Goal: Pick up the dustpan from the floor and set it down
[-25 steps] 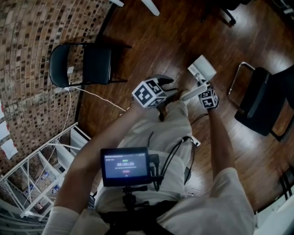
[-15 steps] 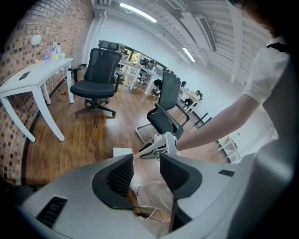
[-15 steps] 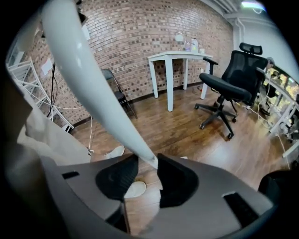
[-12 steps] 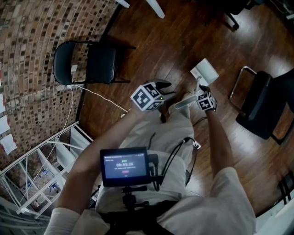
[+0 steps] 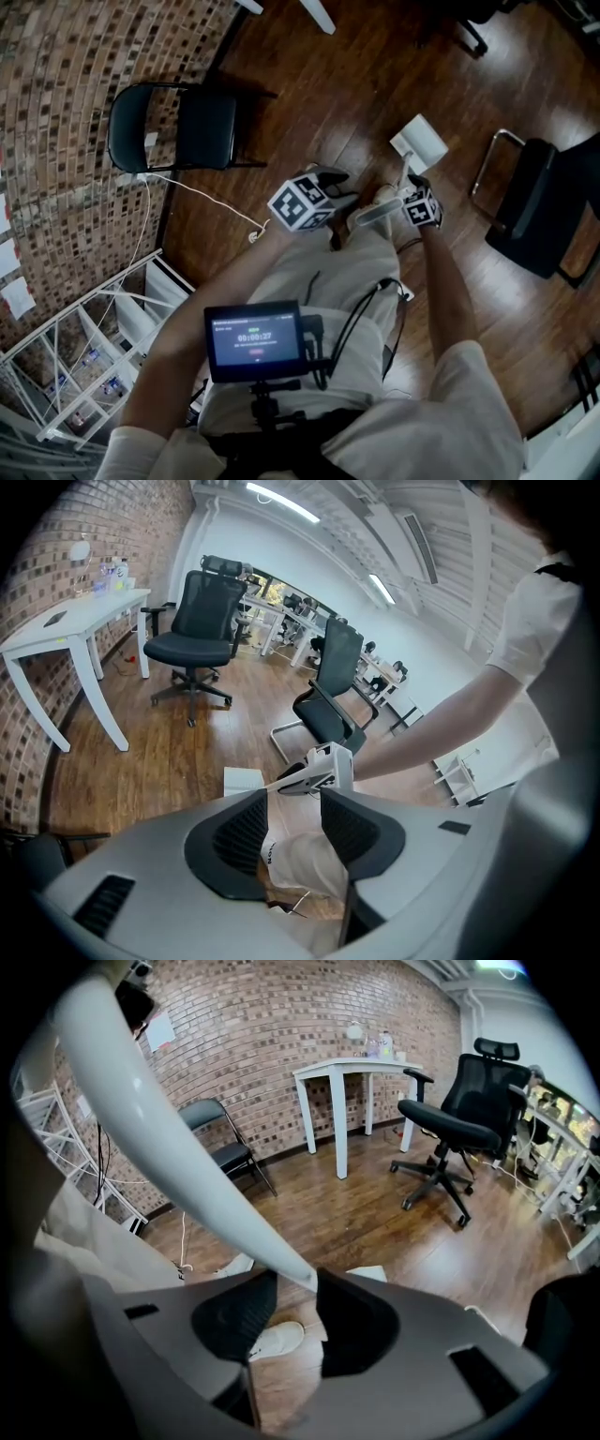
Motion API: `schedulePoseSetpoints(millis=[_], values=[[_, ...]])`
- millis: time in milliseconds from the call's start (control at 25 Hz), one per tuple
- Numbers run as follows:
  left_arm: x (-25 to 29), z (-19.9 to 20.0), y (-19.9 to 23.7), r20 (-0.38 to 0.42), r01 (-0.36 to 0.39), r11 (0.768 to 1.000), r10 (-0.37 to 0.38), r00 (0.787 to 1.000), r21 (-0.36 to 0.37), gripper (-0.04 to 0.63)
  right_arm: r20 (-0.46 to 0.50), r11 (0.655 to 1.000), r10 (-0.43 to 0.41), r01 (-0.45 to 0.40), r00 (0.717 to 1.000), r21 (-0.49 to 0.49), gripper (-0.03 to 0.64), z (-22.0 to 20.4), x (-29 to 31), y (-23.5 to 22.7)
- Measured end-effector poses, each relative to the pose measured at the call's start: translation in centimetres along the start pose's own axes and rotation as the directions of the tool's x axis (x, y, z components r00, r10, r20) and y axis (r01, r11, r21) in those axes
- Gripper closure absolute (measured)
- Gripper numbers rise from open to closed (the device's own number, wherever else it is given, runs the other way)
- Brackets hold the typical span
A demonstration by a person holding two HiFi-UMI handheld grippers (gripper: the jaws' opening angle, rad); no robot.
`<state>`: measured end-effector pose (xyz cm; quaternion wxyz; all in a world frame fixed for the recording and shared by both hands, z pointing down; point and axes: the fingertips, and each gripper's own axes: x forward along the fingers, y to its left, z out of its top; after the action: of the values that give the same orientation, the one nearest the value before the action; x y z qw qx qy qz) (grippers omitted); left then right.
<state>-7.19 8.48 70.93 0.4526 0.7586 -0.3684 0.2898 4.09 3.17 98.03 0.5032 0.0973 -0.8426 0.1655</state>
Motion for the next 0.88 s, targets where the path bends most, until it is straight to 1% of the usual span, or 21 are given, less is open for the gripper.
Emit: schedulePoseSetpoints(millis=[120,240,360,480,560,680,760,880], values=[[-0.2,0.1,-0.2,0.003,0.004,1.000,-0.004,1.000,0.005,0.434,-0.023,0.999,0.009,-0.008,1.000,0.042,0.431,-0.9,-0.8,-0.2],[-0.1,0.8,-0.3,0.015,0.005,1.000,-0.006,1.000,0.014,0.434,-0.016,0.996,-0.009,0.010,1.000,0.085,0.428,-1.2,-2.2,-1.4],[-0.6,1.7,-0.2,0.035,0.008,1.000,-0.009,0.999,0.017,0.434,0.020,0.988,-0.055,0.051,0.998,0.146,0.430,-0.4,-4.6,-2.9],[-1.4,2.3,-0.8,0.057,0.019,1.000,-0.019,0.998,0.012,0.434,0.092,0.976,-0.106,0.086,0.990,0.199,0.430,1.2,-8.8,-3.7],[-1.5,3.3,-1.3,0.079,0.030,0.999,-0.031,0.996,0.020,0.434,0.150,0.969,-0.147,0.112,0.978,0.220,0.431,2.5,-12.2,-4.7],[-2.1,5.0,-2.1,0.116,0.048,0.998,-0.054,0.992,0.050,0.435,0.231,0.958,-0.209,0.152,0.950,0.243,0.433,3.9,-17.5,-5.5],[-3.4,6.0,-2.7,0.153,0.054,0.996,-0.064,0.986,0.072,0.475,0.272,0.949,-0.244,0.171,0.931,0.265,0.434,4.4,-20.6,-5.2],[-5.8,7.5,-2.9,0.224,0.068,0.993,-0.088,0.971,0.099,0.490,0.328,0.929,-0.300,0.198,0.896,0.312,0.434,5.9,-24.9,-4.2]])
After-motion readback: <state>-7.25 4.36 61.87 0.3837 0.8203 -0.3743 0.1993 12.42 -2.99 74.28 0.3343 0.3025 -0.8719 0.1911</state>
